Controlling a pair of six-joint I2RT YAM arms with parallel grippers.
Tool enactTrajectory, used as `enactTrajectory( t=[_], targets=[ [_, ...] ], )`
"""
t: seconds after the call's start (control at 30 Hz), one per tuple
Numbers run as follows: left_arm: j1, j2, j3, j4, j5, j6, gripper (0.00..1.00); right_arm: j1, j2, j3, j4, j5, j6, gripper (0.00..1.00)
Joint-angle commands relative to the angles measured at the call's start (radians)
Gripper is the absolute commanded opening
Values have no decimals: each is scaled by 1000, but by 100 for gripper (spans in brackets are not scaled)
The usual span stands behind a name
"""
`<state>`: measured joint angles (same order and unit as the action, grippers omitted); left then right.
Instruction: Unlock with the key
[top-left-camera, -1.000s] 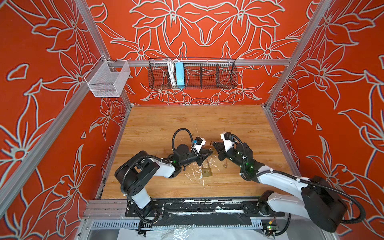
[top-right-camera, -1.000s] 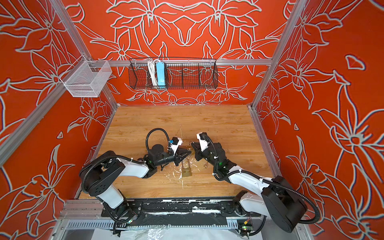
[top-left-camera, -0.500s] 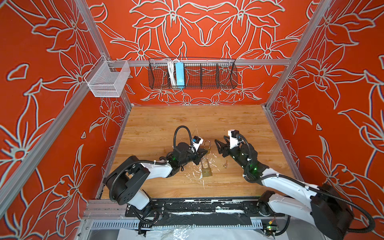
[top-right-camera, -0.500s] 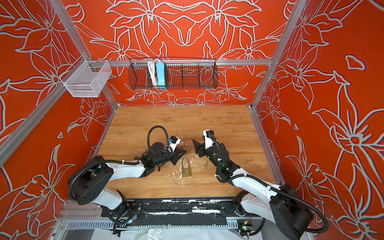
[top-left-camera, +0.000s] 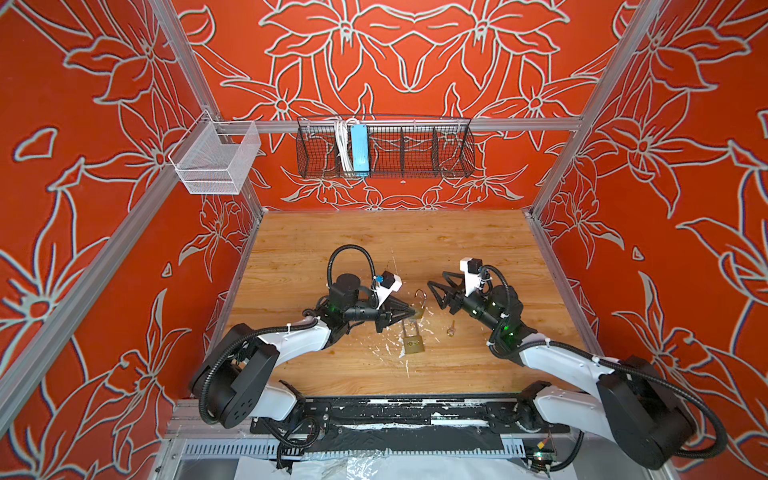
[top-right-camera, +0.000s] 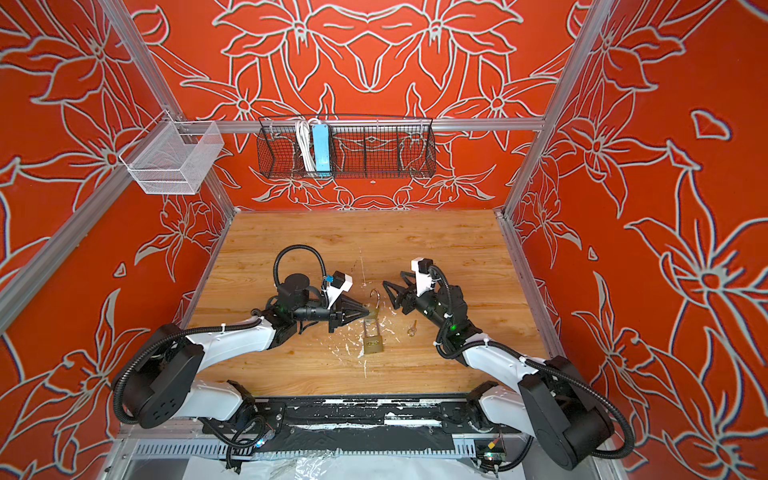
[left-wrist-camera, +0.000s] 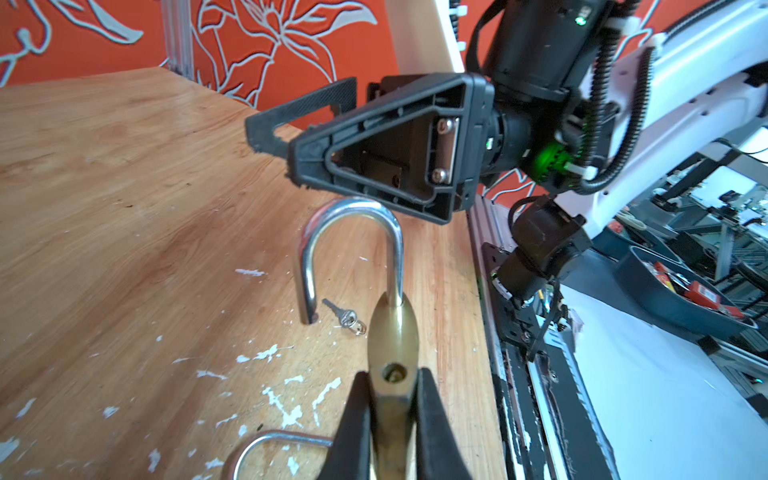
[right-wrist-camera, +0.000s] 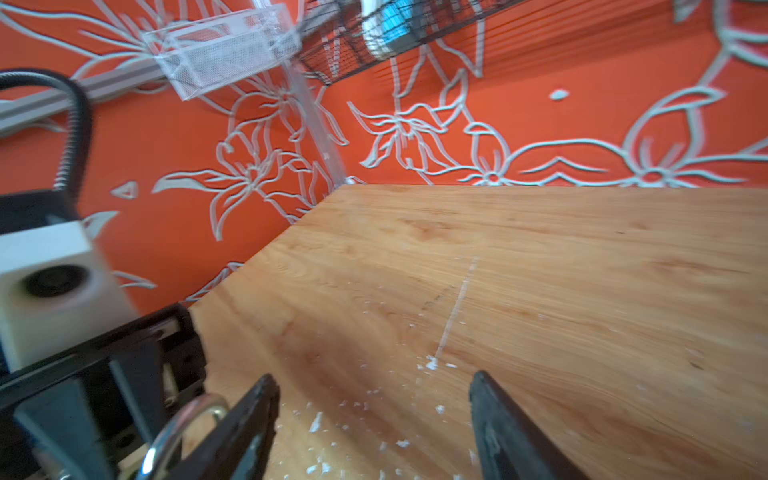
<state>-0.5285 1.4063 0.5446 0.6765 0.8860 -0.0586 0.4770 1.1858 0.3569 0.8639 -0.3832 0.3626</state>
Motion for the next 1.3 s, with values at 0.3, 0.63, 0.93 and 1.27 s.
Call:
enactTrajectory(
  t=[0.3,0.63,0.93,1.27],
  targets=[
    [14,-108,-71,152,-44,12,0,-1,128,82,124,-302,47,67],
    [16,-126,-90,179,-78,8,0,10,164,109,145,-394,49,61],
    [16,-97,-82,211,-23,-14,0,40,188,139,107,-419,23,60],
    [16,-43,-44,208,62,-39,0,47,168,145,41,-353,-1,60]
  ],
)
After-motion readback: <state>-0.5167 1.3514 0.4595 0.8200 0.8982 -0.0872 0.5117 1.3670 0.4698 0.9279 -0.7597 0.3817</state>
